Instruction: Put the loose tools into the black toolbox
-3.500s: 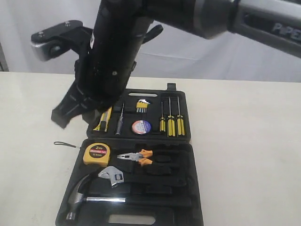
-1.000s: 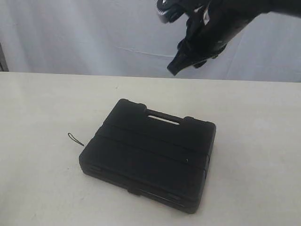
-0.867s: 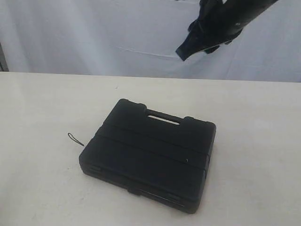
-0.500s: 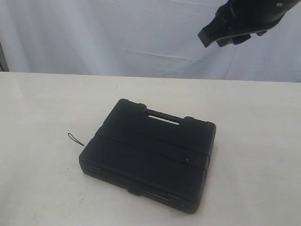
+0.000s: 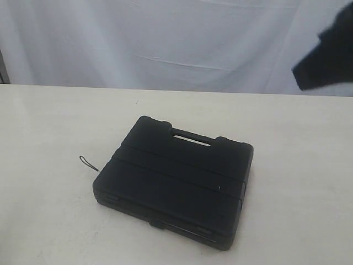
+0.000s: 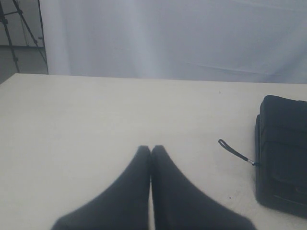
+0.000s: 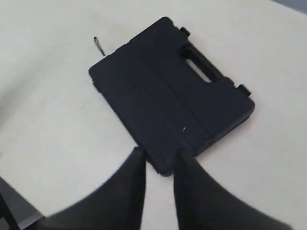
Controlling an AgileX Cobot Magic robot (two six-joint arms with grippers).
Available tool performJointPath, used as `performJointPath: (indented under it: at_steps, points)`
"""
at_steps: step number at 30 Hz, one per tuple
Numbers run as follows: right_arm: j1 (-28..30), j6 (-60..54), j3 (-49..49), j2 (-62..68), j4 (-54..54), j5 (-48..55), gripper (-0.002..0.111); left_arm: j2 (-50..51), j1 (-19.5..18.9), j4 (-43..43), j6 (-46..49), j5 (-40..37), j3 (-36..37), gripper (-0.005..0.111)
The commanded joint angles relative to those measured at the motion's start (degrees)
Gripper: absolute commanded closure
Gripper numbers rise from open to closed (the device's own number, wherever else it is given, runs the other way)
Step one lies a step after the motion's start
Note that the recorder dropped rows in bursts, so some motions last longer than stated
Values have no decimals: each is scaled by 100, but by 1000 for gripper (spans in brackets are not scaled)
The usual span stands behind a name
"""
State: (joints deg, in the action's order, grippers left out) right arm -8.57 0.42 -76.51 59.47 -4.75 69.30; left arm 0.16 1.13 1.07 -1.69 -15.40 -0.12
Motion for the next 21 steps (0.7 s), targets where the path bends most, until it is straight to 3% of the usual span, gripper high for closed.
performJointPath:
  at_steps: [1,6,10,21]
  points:
    - [39,45,1150,-896,-277,-1119,109,-16,12,14,-7,3,12,107]
    - [39,45,2224,-1374,-966,-2555,109,-16,12,14,-7,3,12,107]
    - [39,45,2546,-1510,-1506,-2556,109,-16,12,14,-7,3,12,107]
    - [52,17,2779,-1606,-972,-2834,109,-16,12,14,-7,3,12,107]
